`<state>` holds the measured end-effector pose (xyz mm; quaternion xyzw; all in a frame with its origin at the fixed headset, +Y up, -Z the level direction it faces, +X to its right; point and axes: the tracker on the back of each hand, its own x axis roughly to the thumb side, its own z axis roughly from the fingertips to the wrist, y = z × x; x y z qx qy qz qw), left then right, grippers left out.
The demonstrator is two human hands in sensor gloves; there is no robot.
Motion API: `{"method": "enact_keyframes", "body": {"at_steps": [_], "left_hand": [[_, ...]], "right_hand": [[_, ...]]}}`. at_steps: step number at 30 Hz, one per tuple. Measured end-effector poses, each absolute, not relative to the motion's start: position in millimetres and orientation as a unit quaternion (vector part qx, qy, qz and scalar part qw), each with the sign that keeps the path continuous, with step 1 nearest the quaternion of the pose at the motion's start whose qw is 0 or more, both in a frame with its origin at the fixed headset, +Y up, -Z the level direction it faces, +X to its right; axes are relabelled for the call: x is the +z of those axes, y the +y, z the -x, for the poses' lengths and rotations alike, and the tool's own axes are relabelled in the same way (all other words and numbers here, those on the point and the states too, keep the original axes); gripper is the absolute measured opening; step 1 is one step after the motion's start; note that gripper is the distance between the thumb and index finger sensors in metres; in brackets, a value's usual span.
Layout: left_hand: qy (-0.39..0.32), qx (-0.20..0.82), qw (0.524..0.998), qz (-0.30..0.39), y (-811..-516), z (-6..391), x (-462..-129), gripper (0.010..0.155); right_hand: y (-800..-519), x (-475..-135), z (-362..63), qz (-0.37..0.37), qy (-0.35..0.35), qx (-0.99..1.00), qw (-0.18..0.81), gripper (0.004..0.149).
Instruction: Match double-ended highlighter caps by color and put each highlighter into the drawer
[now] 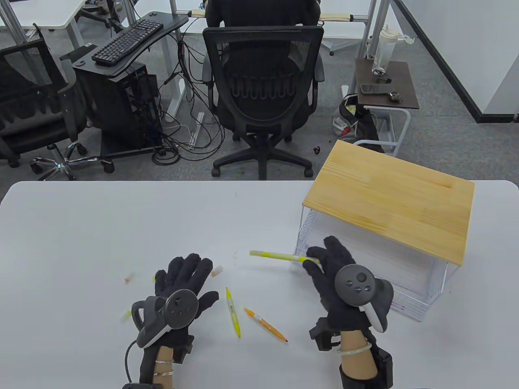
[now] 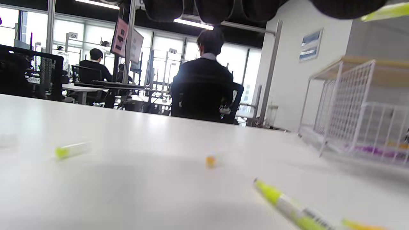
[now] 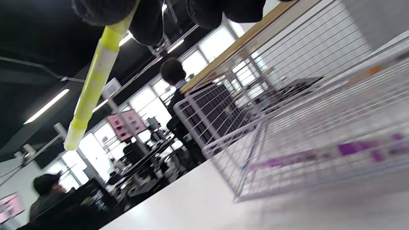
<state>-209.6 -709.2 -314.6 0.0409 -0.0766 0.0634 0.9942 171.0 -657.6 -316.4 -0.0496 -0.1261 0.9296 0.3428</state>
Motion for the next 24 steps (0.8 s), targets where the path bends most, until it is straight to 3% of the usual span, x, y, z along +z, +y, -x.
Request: {"method": "enact_keyframes", "body": {"at_steps": [6, 11, 14, 17, 21, 24], "left_hand": [[-0.062, 0.042, 0.997, 0.003, -728.1, 209.4, -325.3, 0.078], [-0.062, 0.055, 0.997, 0.0, -727.4, 211.4, -326.3, 0.077], [-0.059, 0.064, 0.996, -0.001, -726.9, 214.7, -326.6, 0.077], [-0.05, 0.068, 0.996, -0.003, -726.0, 220.4, -326.7, 0.077], [-0.043, 0.084, 0.996, -0.008, -724.4, 226.8, -327.0, 0.076], [-0.039, 0.086, 0.995, -0.009, -723.2, 229.2, -326.2, 0.076]], "right_hand": [[-675.9, -327.6, -206.6, 0.174, -0.139, 0.935, 0.277, 0.044], [-697.5, -340.0, -219.9, 0.229, -0.125, 0.926, 0.273, 0.044], [-708.5, -346.2, -222.3, 0.24, -0.098, 0.929, 0.266, 0.057], [-702.0, -343.3, -214.9, 0.225, -0.116, 0.927, 0.278, 0.063], [-681.4, -333.0, -184.3, 0.154, -0.147, 0.94, 0.267, 0.053], [-680.8, -331.2, -141.7, 0.033, -0.075, 0.957, 0.278, 0.051]]}}
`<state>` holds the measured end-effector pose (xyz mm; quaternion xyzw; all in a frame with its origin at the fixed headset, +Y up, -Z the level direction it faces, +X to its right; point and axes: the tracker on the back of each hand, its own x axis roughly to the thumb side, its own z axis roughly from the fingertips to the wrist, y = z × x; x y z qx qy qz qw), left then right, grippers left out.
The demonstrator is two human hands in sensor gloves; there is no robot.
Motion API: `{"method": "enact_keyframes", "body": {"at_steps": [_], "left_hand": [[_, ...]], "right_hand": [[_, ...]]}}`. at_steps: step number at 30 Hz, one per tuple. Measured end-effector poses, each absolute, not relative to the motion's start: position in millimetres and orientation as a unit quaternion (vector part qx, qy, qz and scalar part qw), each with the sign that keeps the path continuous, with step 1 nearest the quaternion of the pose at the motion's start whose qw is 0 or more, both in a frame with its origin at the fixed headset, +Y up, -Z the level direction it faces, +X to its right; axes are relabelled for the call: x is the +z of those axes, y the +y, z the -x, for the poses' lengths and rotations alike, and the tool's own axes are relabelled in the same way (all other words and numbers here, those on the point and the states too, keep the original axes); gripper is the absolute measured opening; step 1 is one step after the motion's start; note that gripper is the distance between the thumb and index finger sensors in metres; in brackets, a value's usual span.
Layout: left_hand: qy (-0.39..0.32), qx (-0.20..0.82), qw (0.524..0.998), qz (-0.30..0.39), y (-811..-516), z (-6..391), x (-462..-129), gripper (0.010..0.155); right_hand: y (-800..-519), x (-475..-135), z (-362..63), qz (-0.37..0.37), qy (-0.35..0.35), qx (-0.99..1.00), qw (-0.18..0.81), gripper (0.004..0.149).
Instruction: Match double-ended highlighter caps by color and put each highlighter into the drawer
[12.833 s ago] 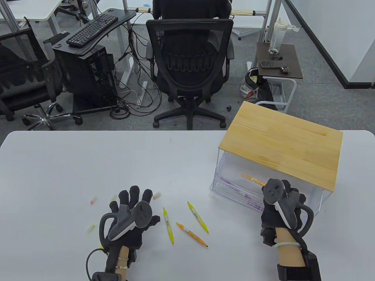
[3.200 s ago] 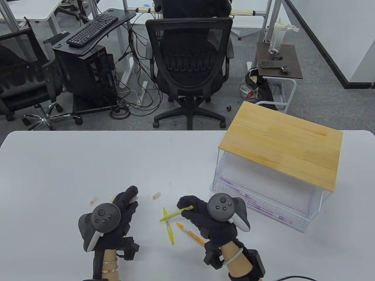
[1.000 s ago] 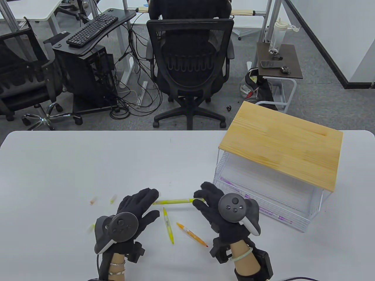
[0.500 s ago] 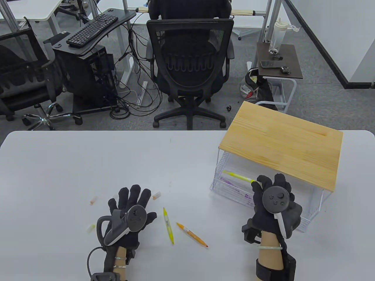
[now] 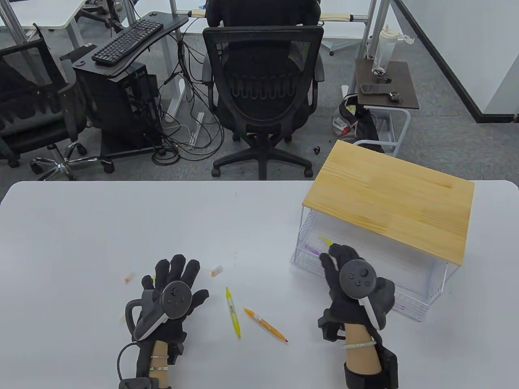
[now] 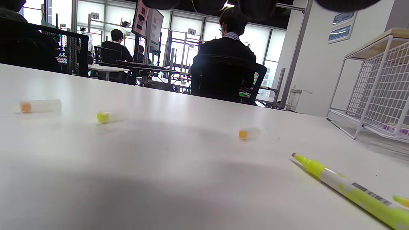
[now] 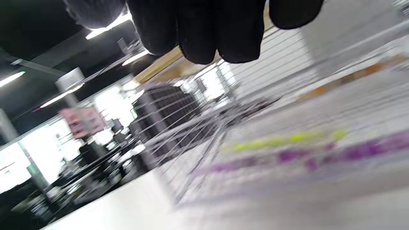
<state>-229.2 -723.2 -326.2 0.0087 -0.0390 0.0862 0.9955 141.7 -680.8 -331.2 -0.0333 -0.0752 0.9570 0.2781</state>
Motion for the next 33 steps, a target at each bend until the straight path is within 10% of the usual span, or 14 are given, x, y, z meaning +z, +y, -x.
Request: {"method": "enact_keyframes", "body": {"at_steps": [12, 33], "left_hand": [[-0.061, 0.097, 0.993, -0.012, -716.9, 225.8, -322.5, 0.075], [-0.054, 0.09, 0.994, -0.007, -719.7, 224.6, -322.7, 0.075]], "right_hand": [[-749.1, -336.5, -32.9, -0.106, 0.178, 0.978, 0.01, 0.069], [-772.3, -320.3, -21.3, -0.093, 0.151, 0.98, -0.087, 0.068]]}}
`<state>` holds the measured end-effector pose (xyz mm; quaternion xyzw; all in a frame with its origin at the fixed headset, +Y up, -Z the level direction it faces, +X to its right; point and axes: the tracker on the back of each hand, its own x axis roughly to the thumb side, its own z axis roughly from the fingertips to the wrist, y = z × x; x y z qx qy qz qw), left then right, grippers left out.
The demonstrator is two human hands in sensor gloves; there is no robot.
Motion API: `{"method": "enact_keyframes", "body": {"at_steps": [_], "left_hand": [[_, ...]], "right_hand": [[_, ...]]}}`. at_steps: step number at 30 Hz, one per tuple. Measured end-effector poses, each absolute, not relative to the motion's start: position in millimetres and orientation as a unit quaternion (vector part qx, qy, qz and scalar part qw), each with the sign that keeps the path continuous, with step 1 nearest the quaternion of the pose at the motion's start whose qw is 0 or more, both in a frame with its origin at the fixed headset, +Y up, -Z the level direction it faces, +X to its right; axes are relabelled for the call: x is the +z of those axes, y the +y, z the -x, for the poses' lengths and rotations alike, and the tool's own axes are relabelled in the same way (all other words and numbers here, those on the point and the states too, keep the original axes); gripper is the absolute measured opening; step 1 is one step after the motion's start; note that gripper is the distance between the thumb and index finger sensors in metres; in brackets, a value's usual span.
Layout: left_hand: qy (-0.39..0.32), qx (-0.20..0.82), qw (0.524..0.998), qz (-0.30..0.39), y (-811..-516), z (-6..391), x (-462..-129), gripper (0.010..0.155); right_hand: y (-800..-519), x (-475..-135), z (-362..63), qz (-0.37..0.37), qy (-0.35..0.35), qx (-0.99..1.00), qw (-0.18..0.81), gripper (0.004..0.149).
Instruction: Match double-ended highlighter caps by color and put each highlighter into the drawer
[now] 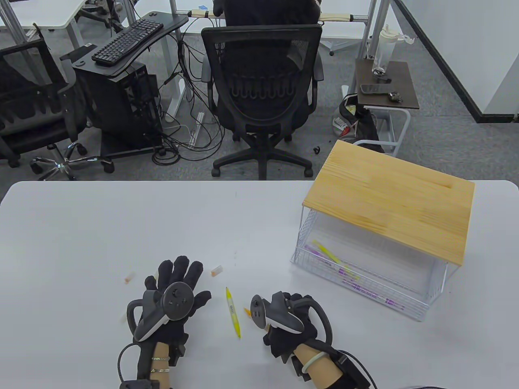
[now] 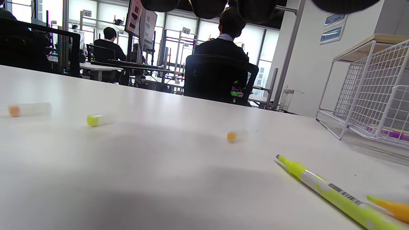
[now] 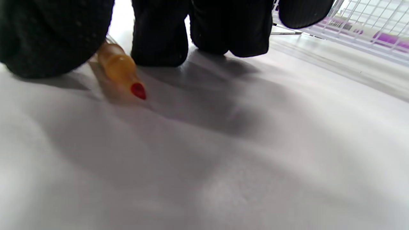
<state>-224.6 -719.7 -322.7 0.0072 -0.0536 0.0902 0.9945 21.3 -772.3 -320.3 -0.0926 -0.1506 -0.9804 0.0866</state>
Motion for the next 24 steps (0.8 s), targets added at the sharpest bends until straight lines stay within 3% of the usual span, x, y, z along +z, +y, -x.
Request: {"method": "enact_keyframes", "body": {"at_steps": [24], "left_hand": [[-0.054, 0.079, 0.995, 0.009, -721.9, 221.0, -323.2, 0.074]], "right_hand": [[-772.6, -323.7, -27.0, 0.088, -0.161, -0.982, 0.053, 0.055]]}}
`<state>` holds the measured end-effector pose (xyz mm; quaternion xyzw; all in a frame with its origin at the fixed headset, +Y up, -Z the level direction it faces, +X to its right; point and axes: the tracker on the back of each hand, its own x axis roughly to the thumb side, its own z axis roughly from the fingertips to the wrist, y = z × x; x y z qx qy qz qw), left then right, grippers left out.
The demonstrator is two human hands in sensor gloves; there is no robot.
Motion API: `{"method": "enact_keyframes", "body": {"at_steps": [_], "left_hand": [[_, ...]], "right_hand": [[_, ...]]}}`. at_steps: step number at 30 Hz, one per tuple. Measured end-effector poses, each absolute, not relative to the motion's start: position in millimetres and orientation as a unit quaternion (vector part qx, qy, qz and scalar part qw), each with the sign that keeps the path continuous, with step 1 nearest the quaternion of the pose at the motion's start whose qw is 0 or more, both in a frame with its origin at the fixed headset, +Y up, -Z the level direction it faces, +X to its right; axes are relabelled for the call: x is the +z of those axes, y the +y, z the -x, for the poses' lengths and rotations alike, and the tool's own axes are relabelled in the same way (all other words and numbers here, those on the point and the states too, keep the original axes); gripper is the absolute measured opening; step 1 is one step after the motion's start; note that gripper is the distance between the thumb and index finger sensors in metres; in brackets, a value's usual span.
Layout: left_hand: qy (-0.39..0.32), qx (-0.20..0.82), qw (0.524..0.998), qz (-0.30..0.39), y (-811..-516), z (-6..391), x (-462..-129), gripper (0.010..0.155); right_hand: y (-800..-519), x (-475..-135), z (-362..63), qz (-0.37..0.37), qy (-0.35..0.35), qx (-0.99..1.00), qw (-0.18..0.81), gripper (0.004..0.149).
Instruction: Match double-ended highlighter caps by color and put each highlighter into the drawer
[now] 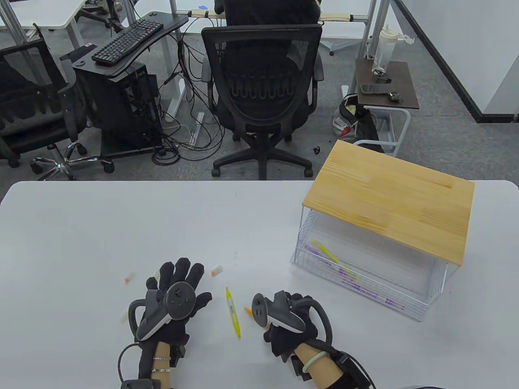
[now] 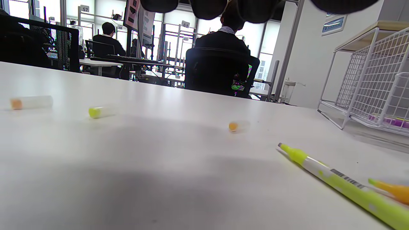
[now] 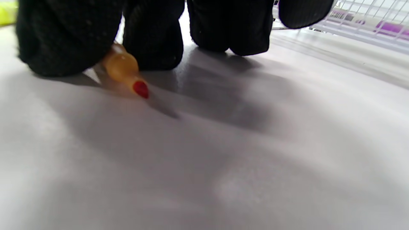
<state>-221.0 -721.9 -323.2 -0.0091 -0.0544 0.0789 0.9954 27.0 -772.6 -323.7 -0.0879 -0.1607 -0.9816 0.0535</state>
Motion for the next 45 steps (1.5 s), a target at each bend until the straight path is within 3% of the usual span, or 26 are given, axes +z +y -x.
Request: {"method": "enact_keyframes", "body": {"at_steps": [24, 29, 34, 41, 45], "left_hand": [[-0.048, 0.08, 0.996, 0.004, -716.2, 224.2, -321.4, 0.074], [-0.016, 0.05, 0.998, -0.023, -702.6, 239.6, -314.6, 0.069], [0.001, 0.092, 0.994, -0.056, -689.2, 260.6, -305.4, 0.068], [0.04, 0.108, 0.99, -0.081, -680.0, 291.2, -295.0, 0.061], [0.089, 0.131, 0.985, -0.074, -682.1, 318.9, -289.3, 0.058]], "right_hand": [[-759.2, -335.8, -39.3, 0.081, -0.16, -0.983, -0.045, 0.046], [-744.3, -336.5, -31.1, 0.086, -0.137, -0.985, -0.067, 0.046], [-717.7, -341.4, -17.0, 0.095, -0.115, -0.984, -0.099, 0.046], [-684.9, -336.8, -15.7, 0.121, -0.072, -0.954, -0.264, 0.047], [-682.2, -326.7, -23.4, 0.14, -0.05, -0.963, -0.226, 0.047]]}}
